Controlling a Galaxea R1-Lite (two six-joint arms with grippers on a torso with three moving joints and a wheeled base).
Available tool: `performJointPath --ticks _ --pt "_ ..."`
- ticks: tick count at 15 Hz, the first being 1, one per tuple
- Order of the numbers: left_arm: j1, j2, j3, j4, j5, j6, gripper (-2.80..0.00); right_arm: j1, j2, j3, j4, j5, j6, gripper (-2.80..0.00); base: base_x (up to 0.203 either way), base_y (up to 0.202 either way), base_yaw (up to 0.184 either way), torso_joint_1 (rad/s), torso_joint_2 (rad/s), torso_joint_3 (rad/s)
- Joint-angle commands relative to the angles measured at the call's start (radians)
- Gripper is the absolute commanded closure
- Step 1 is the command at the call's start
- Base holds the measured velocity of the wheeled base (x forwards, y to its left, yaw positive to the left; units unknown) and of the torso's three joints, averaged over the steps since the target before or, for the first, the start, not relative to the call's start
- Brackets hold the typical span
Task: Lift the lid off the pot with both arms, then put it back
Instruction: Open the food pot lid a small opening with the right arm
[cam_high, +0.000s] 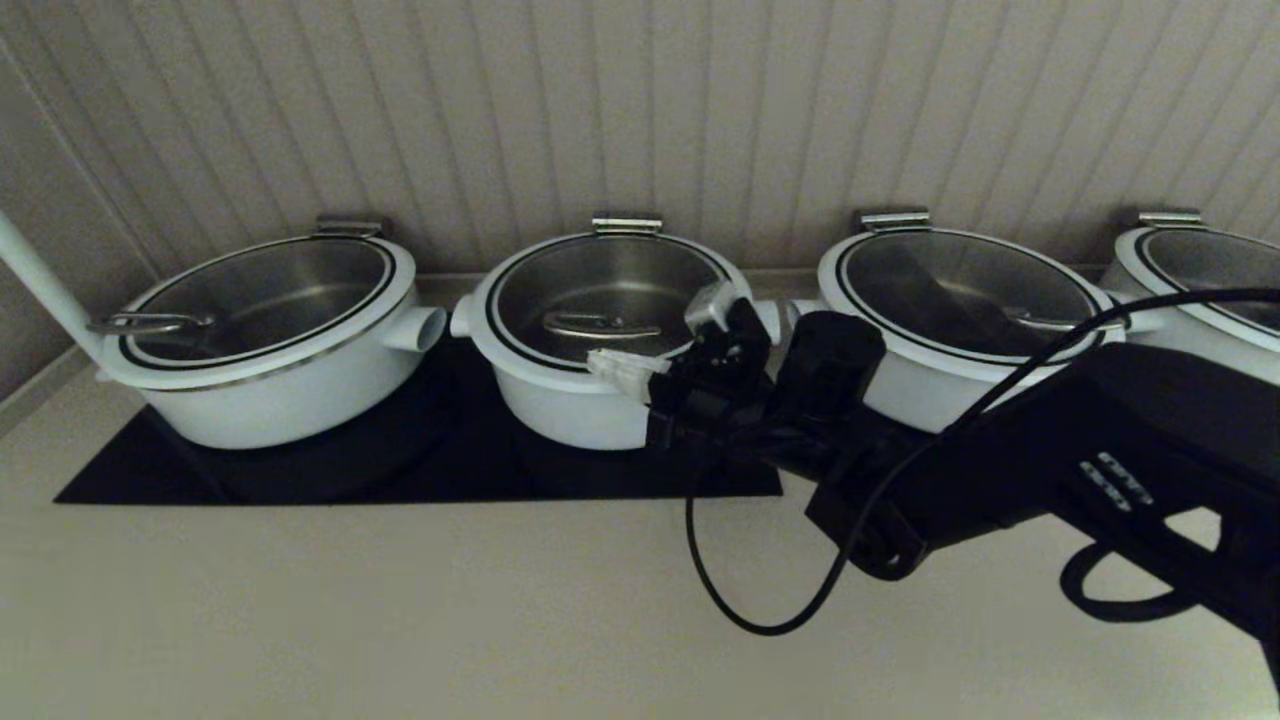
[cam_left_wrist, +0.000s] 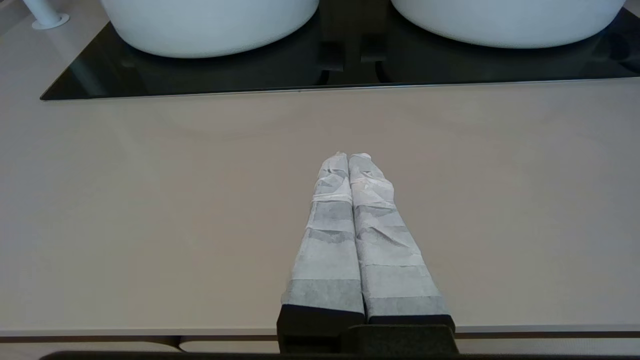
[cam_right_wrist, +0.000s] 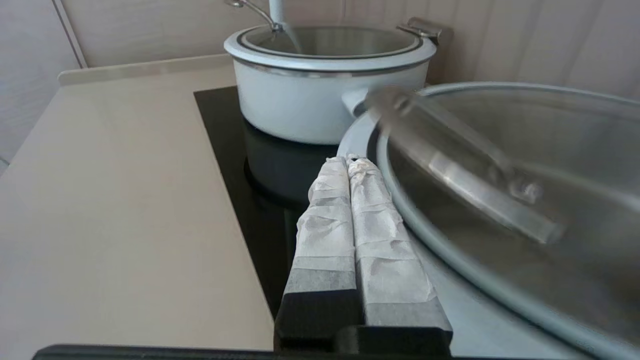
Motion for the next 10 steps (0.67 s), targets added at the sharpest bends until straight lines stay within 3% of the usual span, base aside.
performJointPath --ticks 1,6,10 --pt "0.000 0.000 0.000 0.000 0.000 0.000 0.00 0.001 -0.014 0.028 -0.007 0.004 -0.001 0.00 0.000 0.000 0.000 0.000 0.00 0.000" --pt "0.000 0.000 0.000 0.000 0.000 0.000 0.00 -0.002 0.008 0.022 -0.005 -0.008 -0.004 0.00 0.000 0.000 0.000 0.000 0.00 0.000" --pt "0.000 0.000 0.000 0.000 0.000 0.000 0.00 -0.003 0.044 -0.048 0.005 -0.110 -0.010 0.00 0.000 0.000 0.000 0.000 0.00 0.000"
